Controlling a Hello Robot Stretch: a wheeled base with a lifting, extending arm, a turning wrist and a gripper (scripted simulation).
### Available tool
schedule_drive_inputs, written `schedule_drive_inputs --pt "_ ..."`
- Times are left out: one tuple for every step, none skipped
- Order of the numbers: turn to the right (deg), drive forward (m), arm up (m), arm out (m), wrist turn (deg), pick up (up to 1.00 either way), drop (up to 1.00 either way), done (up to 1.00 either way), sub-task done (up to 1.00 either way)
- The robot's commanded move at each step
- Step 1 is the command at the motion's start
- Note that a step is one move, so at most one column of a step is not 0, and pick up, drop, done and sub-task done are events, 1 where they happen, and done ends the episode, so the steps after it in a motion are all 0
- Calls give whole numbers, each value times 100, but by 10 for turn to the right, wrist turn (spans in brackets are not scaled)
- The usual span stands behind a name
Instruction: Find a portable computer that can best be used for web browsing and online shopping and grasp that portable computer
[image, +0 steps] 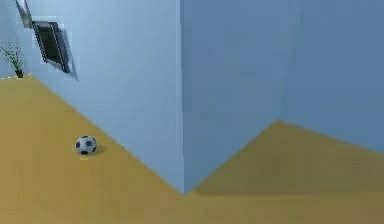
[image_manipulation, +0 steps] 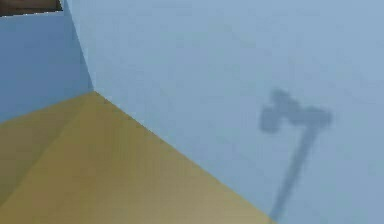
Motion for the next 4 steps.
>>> schedule_drive_inputs --pt "0 20 0 0 0 0 0 0 0" --pt "-390 0 0 0 0 0 0 0 0" --pt "0 75 0 0 0 0 0 0 0" --pt "-450 0 0 0 0 0 0 0 0"
